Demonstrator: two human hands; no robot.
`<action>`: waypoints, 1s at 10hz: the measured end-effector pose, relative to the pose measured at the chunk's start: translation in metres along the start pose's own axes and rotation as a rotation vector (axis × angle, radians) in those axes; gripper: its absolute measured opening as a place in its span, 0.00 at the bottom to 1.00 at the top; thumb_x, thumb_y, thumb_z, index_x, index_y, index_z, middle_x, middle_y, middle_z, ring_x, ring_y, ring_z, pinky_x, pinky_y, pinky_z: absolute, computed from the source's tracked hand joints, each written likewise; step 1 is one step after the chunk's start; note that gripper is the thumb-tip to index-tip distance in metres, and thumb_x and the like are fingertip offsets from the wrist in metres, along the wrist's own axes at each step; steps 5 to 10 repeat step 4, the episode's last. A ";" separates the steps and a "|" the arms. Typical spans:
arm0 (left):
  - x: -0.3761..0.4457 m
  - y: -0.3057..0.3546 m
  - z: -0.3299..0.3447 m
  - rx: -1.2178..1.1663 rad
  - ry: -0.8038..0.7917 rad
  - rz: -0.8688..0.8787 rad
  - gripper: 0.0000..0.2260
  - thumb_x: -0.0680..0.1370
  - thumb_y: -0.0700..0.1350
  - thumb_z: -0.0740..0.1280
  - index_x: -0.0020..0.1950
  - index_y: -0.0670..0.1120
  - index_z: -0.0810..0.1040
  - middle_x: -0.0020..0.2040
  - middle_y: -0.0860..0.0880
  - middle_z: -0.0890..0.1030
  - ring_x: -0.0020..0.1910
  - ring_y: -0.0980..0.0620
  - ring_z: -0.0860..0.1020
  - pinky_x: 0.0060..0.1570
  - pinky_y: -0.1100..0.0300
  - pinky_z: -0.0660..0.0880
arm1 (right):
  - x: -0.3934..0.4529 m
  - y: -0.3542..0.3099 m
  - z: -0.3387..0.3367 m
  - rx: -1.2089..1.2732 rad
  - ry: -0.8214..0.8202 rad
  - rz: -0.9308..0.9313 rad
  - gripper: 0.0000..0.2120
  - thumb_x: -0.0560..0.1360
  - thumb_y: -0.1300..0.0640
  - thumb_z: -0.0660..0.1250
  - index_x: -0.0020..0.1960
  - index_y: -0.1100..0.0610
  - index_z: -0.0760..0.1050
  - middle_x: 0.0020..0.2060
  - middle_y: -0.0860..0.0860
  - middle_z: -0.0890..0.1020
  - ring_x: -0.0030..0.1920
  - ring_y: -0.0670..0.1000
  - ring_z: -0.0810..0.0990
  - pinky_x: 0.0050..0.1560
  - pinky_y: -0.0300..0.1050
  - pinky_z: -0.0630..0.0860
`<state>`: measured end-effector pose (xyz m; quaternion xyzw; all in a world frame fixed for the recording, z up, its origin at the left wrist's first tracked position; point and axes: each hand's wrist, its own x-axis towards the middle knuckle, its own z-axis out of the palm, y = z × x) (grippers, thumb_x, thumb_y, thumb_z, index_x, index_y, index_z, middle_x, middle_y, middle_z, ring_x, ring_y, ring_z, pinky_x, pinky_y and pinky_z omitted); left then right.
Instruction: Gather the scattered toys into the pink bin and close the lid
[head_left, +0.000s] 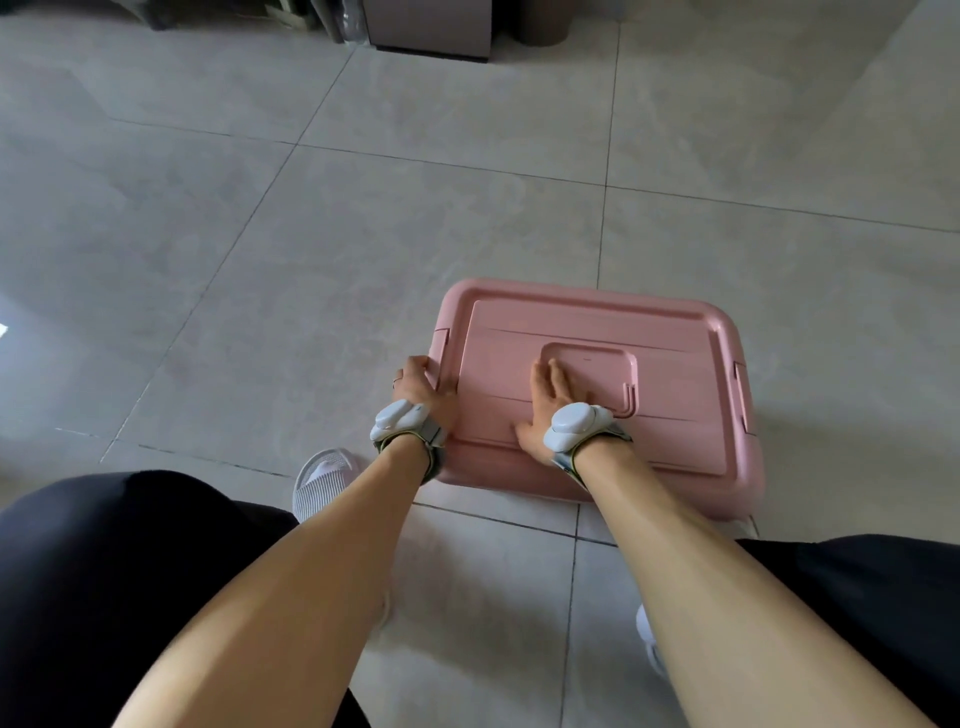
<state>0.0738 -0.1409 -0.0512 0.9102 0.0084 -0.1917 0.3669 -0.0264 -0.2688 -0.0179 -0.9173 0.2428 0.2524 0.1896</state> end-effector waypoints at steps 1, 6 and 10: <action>-0.005 0.009 0.000 0.051 -0.010 -0.017 0.13 0.78 0.41 0.60 0.62 0.43 0.69 0.58 0.44 0.73 0.46 0.44 0.73 0.44 0.57 0.65 | -0.002 0.000 0.001 0.049 0.037 -0.008 0.36 0.79 0.48 0.57 0.79 0.56 0.41 0.78 0.51 0.42 0.78 0.53 0.45 0.76 0.57 0.50; -0.041 0.038 -0.034 0.496 -0.224 0.110 0.20 0.73 0.44 0.62 0.65 0.50 0.71 0.54 0.49 0.77 0.45 0.46 0.77 0.39 0.60 0.71 | -0.033 0.010 -0.024 0.117 0.027 0.020 0.20 0.76 0.59 0.63 0.68 0.57 0.69 0.67 0.55 0.73 0.66 0.57 0.72 0.64 0.45 0.70; -0.041 0.038 -0.034 0.496 -0.224 0.110 0.20 0.73 0.44 0.62 0.65 0.50 0.71 0.54 0.49 0.77 0.45 0.46 0.77 0.39 0.60 0.71 | -0.033 0.010 -0.024 0.117 0.027 0.020 0.20 0.76 0.59 0.63 0.68 0.57 0.69 0.67 0.55 0.73 0.66 0.57 0.72 0.64 0.45 0.70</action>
